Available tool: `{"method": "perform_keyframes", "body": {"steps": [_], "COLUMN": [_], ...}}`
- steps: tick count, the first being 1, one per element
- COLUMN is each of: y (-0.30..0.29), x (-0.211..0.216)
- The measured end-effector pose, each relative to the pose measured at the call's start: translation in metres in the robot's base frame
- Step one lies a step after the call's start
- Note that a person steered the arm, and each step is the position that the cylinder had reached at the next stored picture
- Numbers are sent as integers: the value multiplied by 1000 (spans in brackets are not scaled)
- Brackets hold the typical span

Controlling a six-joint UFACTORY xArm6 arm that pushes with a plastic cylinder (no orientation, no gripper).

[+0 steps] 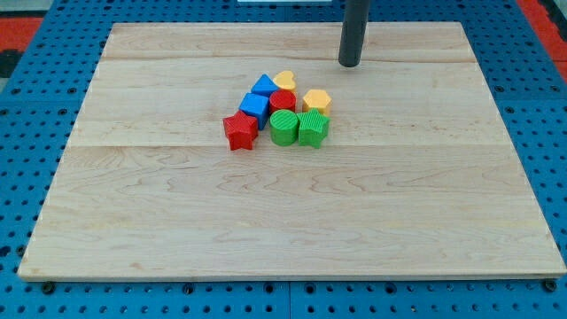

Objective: Point your arm to the yellow hexagon

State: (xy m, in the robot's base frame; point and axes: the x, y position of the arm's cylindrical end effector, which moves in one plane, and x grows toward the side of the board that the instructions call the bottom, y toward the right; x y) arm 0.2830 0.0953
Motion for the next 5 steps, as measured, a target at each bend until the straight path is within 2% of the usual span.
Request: {"method": "perform_keyframes", "body": {"steps": [1, 2, 3, 4, 5], "y": [0, 26, 93, 107, 96], "x": [-1, -3, -7, -4, 9]}}
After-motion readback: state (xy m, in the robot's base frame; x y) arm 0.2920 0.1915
